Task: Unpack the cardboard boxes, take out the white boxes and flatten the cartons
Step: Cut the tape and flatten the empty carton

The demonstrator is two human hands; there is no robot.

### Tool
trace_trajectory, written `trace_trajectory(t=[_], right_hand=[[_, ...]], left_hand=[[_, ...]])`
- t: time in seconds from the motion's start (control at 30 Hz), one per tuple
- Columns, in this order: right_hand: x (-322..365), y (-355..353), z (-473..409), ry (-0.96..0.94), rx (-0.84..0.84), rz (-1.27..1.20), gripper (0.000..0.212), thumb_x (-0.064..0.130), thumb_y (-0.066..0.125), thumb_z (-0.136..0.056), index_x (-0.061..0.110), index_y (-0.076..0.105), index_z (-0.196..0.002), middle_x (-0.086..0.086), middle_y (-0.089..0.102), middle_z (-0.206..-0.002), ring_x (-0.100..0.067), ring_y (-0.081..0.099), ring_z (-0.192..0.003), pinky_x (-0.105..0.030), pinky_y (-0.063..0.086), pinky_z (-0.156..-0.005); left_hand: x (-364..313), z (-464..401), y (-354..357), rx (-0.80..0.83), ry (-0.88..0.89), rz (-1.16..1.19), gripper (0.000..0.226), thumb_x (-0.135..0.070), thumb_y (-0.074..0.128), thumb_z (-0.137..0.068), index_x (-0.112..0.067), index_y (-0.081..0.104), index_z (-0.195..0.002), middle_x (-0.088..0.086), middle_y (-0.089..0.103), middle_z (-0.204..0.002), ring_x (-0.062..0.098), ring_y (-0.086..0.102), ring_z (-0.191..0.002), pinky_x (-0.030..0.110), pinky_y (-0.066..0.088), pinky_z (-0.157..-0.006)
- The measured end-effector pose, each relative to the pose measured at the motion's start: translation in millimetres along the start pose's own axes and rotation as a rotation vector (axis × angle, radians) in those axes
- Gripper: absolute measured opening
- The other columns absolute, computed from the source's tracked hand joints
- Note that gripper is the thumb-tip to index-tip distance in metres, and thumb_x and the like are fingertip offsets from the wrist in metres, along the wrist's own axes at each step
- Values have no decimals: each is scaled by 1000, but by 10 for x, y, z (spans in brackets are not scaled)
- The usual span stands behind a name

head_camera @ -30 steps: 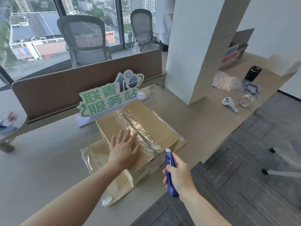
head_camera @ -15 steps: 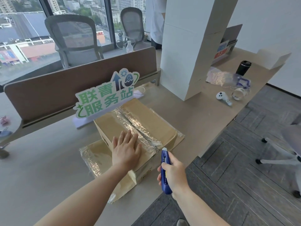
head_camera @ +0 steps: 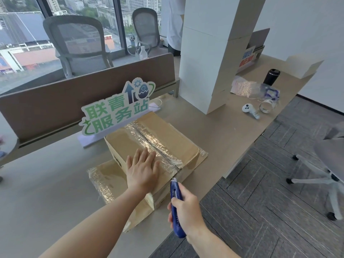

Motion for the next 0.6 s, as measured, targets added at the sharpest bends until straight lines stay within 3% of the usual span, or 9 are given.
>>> trace_trajectory(t=[0.2,0.33,0.43,0.53,0.6], right_hand=[[148,-410,82,-47,-5,78,56,-1,45,-96,42,53,-131,-17,61,-76,-27,53,-51,-31,46,-45],[407,-841,-177,-111,-159,151,48,2,48,-97,41,51,-125,-22,66,-88,-29,60,-54,-36,52,-51],[551,-1174,-645,-73,-234,226,42,5,51,-97,37,46,-123,-15,70,-93,-30,69,-64,-40,58,-62],[623,-1487,-1236,5,-263,377,32,8,55,-94,23,46,-120,-8,70,-96,-30,70,-84,-49,58,-80],[689,-1656,-1616,26,-262,482,20,10,55,-91,19,52,-109,-8,69,-96,-31,66,-89,-50,55,-83]], left_hand=[[58,7,-47,65,40,-22,54,-53,19,-102,-39,26,-153,-11,9,-165,13,-4,-152,43,-8,-122],[122,-41,-114,28,35,25,50,-50,31,-101,-35,40,-147,-11,26,-160,14,8,-151,44,-2,-122],[190,-215,-204,-24,-65,60,47,-45,36,-100,-29,45,-143,-5,36,-155,21,15,-149,50,5,-121],[270,-467,-260,14,-208,51,51,-44,37,-100,-27,38,-147,1,26,-159,27,8,-150,57,3,-120],[324,-651,-279,31,-283,26,55,-45,36,-99,-27,32,-151,3,19,-162,29,5,-151,59,7,-119]])
Point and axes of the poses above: each hand's wrist, its own z-axis away from the middle knuckle, its own y-axis out of the palm, x = y × z, the point moved 2 cm from there along -z, towards the middle knuckle
